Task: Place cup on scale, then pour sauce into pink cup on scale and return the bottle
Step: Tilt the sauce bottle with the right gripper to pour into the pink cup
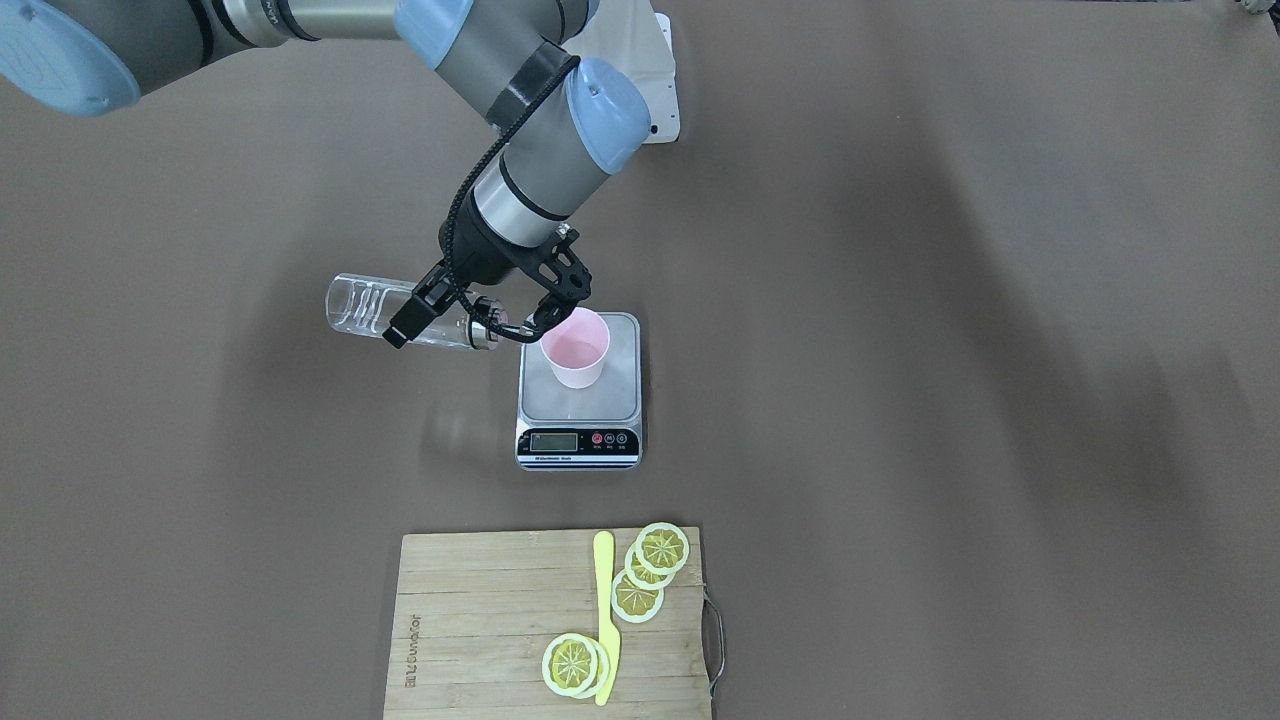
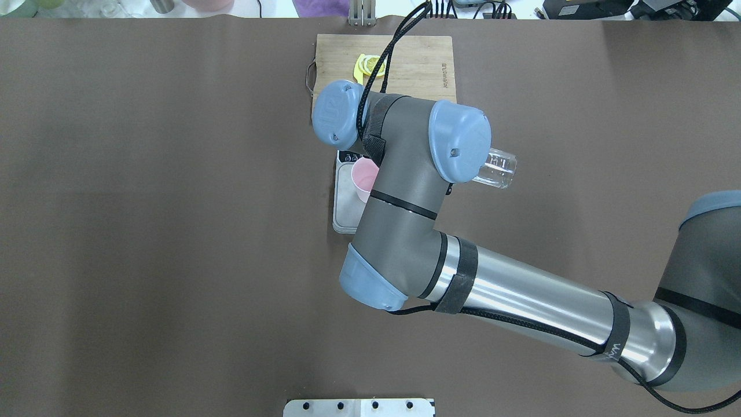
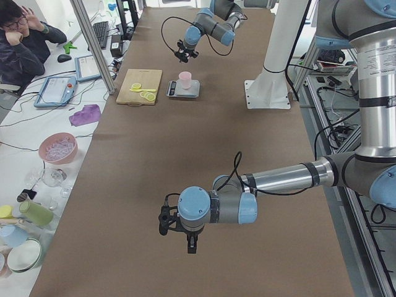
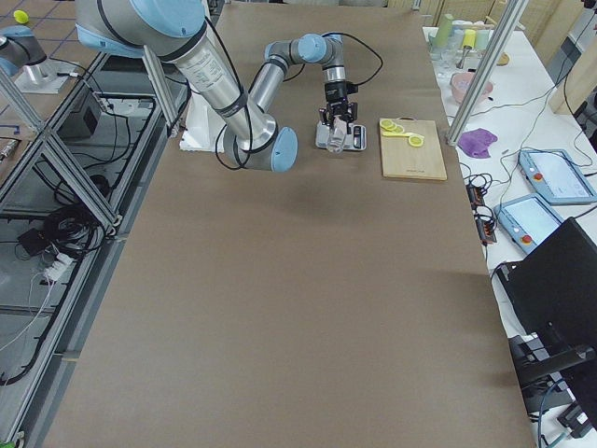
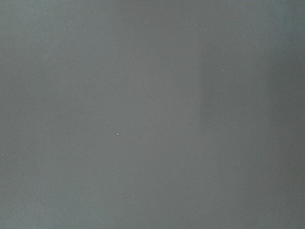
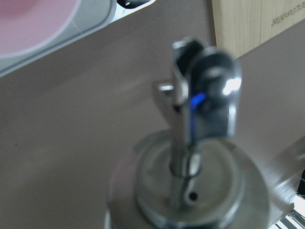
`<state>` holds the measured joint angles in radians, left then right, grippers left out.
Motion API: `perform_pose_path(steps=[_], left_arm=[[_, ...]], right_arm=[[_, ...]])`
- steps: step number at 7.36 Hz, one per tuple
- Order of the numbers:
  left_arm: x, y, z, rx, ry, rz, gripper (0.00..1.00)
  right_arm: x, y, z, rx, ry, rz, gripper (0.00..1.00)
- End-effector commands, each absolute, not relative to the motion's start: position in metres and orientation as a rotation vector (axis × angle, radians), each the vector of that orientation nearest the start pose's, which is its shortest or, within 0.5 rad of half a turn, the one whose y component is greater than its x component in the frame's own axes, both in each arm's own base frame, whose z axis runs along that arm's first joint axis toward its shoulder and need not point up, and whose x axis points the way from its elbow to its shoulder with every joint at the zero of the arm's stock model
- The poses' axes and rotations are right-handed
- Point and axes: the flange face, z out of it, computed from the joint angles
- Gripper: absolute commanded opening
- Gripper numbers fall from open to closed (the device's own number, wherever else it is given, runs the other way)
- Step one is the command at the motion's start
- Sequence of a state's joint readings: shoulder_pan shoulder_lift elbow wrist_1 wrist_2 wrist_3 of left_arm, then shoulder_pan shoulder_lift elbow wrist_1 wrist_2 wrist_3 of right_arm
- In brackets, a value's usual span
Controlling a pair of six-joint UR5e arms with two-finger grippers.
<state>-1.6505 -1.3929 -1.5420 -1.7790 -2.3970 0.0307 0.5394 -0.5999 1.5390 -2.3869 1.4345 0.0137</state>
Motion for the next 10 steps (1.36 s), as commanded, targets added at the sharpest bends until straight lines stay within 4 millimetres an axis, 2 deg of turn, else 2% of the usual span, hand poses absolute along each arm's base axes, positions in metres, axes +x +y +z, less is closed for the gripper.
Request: perform_pose_path(steps=[1, 3, 5, 10], left_arm=[[-0.092, -0.402, 0.731, 0.041, 0.824, -0.048, 0.98], [-0.092, -0.401, 0.731, 0.041, 0.826, -0.048, 0.98], [-0.092, -0.400, 0.732, 0.038, 0.826, -0.049, 0.98], [-0.092, -0.400, 0.735, 0.036, 0.826, -0.051, 0.98]], right_arm=[[-0.527, -0.480, 0.161, 0.141, 0.084, -1.007, 0.00], [-0.540, -0.486, 0.157, 0.101, 0.106, -1.007, 0.00], [-0.542, -0.485, 0.161, 0.091, 0.113, -0.990, 0.00], [-0.550, -0.467, 0.161, 0.053, 0.141, -0.981, 0.00]])
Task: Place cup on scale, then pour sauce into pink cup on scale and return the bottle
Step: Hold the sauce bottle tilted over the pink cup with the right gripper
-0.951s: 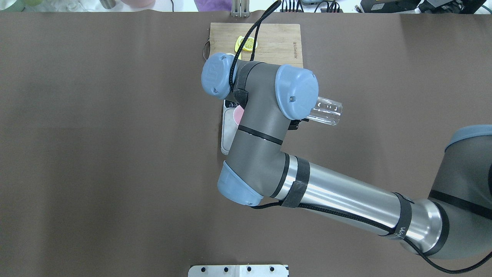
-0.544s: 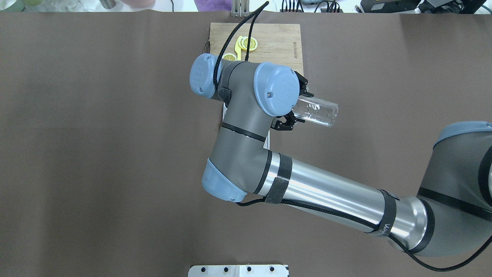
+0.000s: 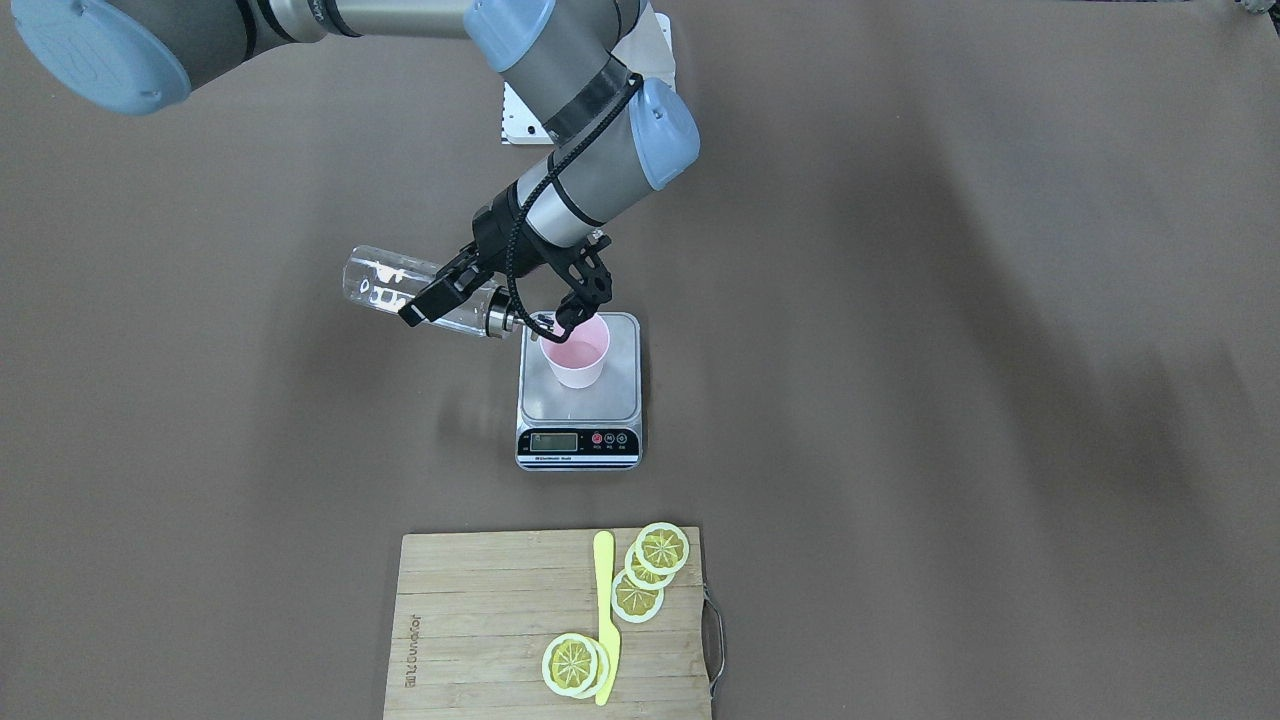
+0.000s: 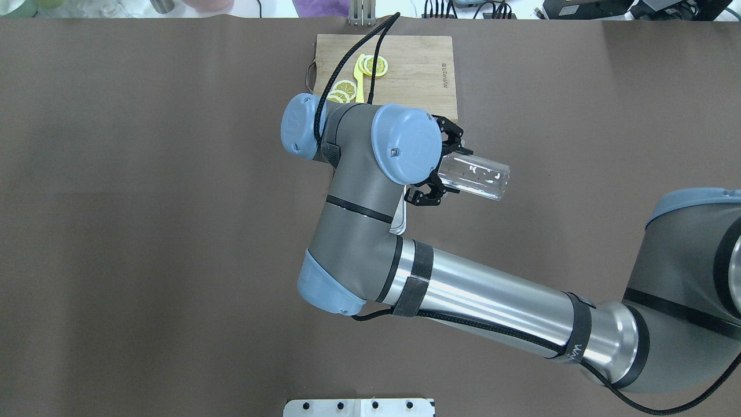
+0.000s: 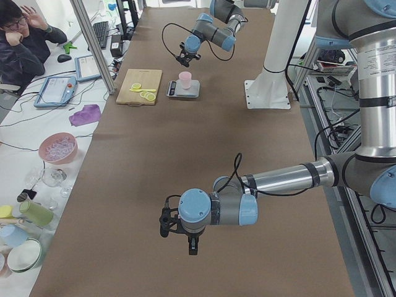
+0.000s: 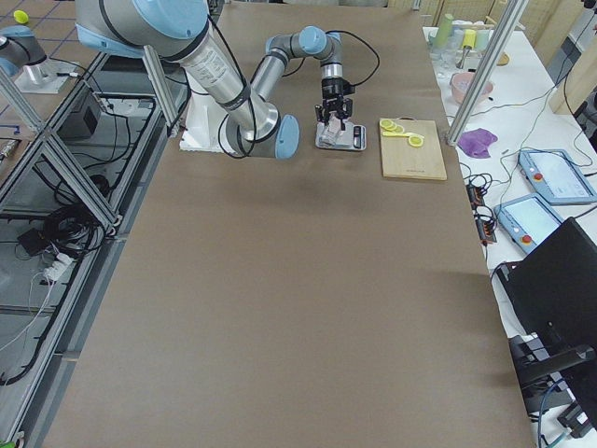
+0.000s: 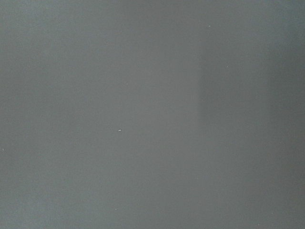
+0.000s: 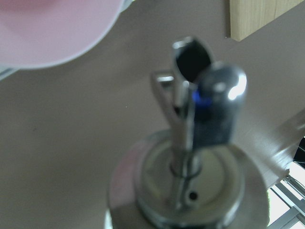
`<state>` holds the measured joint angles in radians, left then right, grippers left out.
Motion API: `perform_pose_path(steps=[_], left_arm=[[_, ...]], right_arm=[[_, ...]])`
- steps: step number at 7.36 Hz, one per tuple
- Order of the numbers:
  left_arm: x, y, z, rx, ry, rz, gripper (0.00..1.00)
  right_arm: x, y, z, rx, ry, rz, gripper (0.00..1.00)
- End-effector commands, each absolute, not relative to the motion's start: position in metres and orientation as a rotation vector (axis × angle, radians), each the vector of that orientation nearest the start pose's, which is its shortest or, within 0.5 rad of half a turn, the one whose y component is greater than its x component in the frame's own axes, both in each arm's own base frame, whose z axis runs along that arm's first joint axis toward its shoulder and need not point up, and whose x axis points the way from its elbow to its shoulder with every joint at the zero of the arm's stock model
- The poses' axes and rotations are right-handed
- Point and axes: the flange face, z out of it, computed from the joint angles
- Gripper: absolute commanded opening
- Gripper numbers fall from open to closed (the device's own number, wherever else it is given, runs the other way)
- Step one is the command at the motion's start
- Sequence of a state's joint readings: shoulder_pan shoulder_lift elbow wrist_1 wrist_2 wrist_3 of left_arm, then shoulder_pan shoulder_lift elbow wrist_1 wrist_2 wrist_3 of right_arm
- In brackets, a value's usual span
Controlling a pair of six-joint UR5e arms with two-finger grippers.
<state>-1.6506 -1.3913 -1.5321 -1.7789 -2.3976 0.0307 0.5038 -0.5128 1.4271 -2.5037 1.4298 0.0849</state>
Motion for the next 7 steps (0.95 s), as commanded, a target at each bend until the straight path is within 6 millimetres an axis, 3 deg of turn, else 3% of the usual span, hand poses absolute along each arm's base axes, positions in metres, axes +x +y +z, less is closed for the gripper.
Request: perform_pose_path(steps=[1, 5, 7], left_arm=[[-0.092, -0.400, 0.735, 0.036, 0.826, -0.051, 0.98], [-0.092, -0.399, 0.736, 0.033, 0.826, -0.052, 0.98], [-0.092, -0.399, 0.737, 0.030, 0.827, -0.053, 0.98]], right_arm=[[-0.549, -0.465, 0.163, 0.038, 0.151, -0.976, 0.00], [-0.550, -0.459, 0.160, 0.019, 0.164, -0.973, 0.00], [-0.569, -0.466, 0.149, -0.008, 0.185, -0.952, 0.00]])
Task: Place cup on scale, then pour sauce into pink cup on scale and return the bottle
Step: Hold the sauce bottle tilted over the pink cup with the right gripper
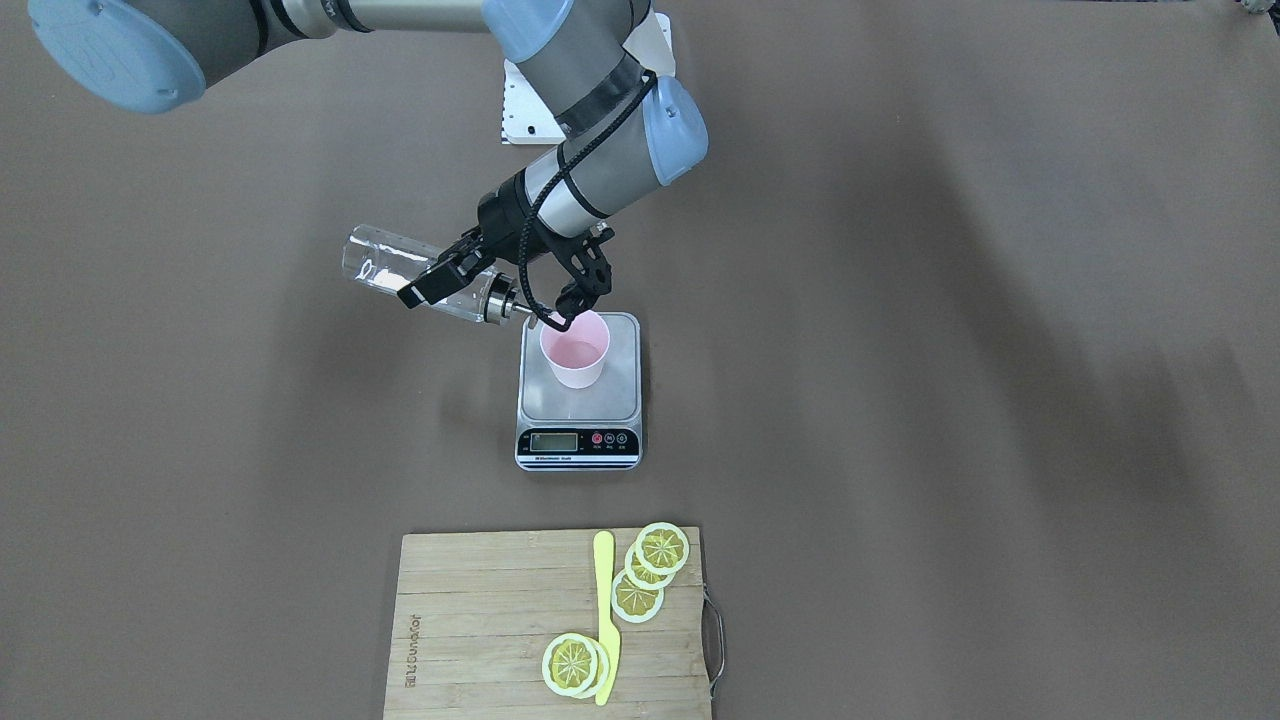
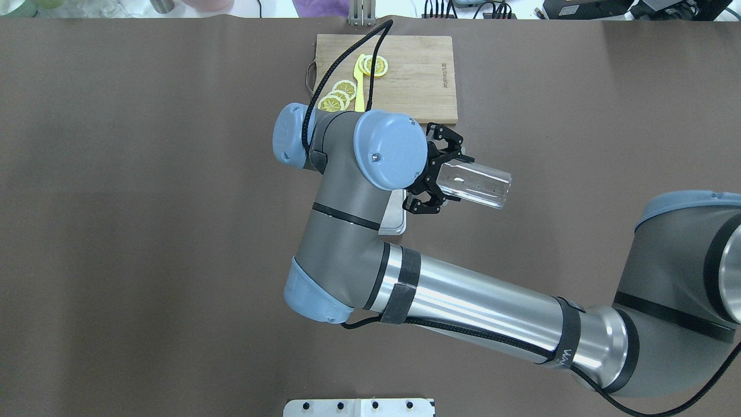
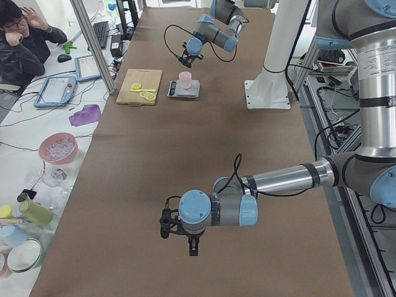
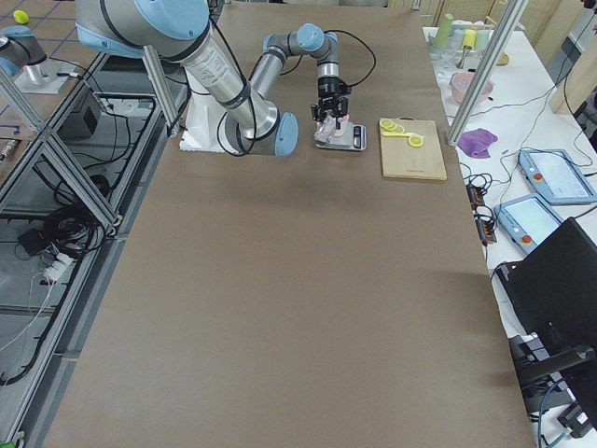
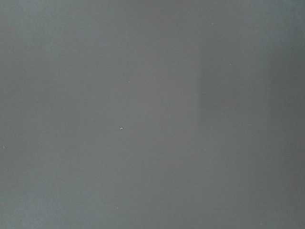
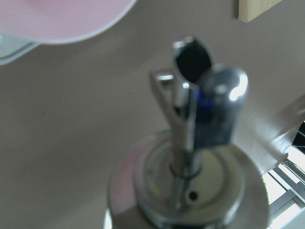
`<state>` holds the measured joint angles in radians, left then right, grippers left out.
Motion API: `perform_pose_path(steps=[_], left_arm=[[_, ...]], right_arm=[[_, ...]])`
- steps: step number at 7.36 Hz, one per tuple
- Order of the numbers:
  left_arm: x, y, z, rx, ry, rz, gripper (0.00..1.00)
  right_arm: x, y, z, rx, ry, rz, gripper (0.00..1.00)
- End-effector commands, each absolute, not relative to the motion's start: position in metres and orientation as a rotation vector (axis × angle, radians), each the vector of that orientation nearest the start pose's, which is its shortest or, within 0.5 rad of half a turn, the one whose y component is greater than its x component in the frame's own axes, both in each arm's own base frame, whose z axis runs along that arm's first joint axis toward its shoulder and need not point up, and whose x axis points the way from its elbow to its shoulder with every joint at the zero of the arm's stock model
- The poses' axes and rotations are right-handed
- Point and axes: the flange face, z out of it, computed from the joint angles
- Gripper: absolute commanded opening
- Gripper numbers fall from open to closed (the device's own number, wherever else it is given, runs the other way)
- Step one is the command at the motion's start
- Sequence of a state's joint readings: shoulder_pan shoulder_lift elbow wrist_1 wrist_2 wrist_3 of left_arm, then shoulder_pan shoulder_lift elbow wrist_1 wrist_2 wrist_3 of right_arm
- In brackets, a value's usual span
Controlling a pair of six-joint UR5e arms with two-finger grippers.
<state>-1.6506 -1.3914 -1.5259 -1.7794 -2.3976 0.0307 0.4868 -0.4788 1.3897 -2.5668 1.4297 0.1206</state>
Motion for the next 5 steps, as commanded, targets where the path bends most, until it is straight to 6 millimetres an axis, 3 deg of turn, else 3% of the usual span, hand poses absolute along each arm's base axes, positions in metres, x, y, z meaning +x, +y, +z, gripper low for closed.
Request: perform_pose_path(steps=[1, 5], left_arm=[[-0.0921, -0.3994, 0.7378, 0.028, 0.827, -0.054, 0.98], [-0.0921, -0.3995, 0.7376, 0.030, 0.827, -0.053, 0.98]], right_arm=[[-0.5715, -0.4650, 0.1506, -0.012, 0.188, -0.947, 0.00], [-0.5744, -0.4633, 0.1542, -0.022, 0.202, -0.950, 0.00]])
